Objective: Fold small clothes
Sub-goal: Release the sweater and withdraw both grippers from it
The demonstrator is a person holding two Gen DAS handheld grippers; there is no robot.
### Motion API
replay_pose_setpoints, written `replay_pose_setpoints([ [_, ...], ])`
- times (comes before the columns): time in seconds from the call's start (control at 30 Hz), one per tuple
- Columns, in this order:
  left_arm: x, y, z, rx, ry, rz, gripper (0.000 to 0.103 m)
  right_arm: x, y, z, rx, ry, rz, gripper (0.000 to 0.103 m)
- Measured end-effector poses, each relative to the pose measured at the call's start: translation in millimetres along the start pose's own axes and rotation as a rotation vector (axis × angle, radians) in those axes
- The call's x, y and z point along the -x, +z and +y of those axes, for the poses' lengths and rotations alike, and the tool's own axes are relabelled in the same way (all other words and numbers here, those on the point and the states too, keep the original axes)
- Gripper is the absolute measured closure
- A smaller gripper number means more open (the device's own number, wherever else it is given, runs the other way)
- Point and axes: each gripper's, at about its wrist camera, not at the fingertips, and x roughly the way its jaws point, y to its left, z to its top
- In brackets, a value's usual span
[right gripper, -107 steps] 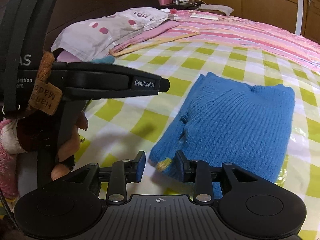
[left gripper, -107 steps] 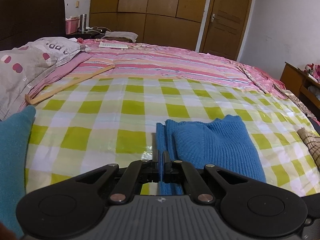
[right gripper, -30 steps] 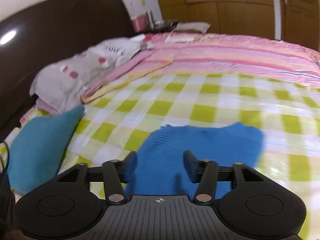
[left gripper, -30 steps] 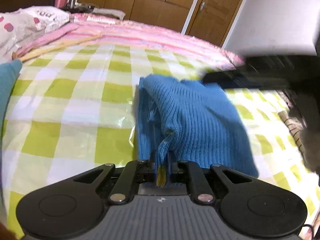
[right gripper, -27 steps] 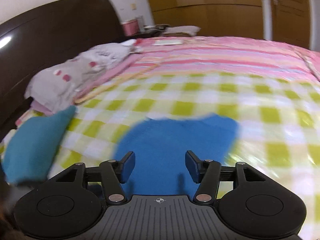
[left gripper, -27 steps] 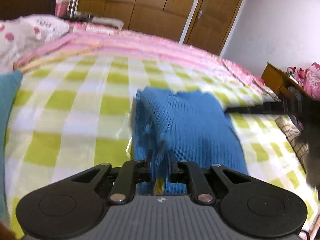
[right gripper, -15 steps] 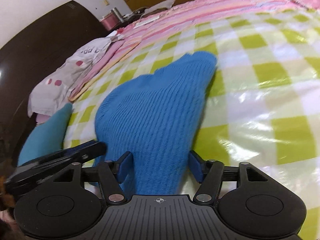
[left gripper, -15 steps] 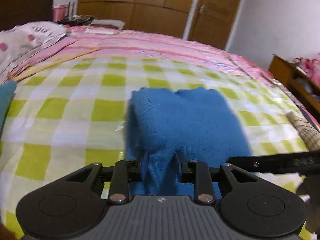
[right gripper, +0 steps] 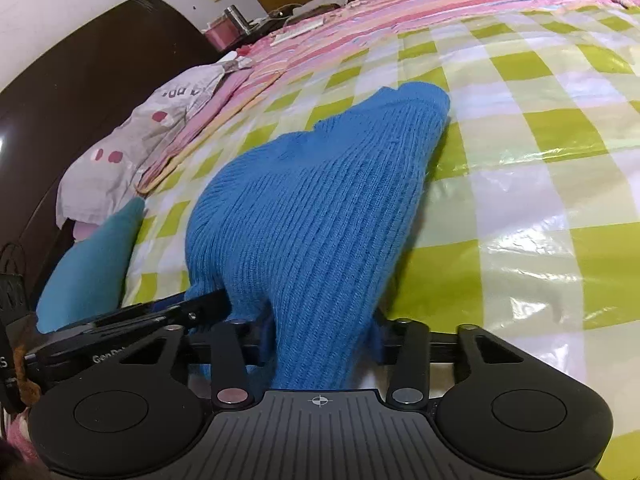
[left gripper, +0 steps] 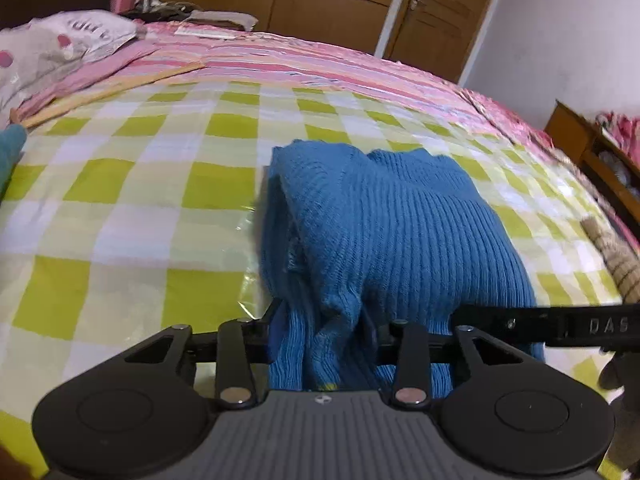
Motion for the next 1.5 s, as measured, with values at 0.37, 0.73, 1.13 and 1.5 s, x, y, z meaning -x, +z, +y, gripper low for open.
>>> replay_pose_setpoints([
  [0.37, 21, -30, -64, -0.13, -0.07, 0.051, 0.063, 59, -33, -25, 0.003, -0.066, 0.025, 0.066],
  [0.73, 38, -55, -126, -0.224, -0.088, 0.085, 0.063, 104, -52, -54, -0.014, -0.182, -0.002, 0.063],
  [1.13, 64, -58, -139, -0.234, -0.022, 0.059, 0.063, 148, -67, -36, 0.099, -0.238, -0.098, 0.063],
  [1.5, 119, -50, -167, -0.297, -0.033, -0.055, 0.063, 231, -65, -10, 0.142, -0.171, -0.249, 0.063],
])
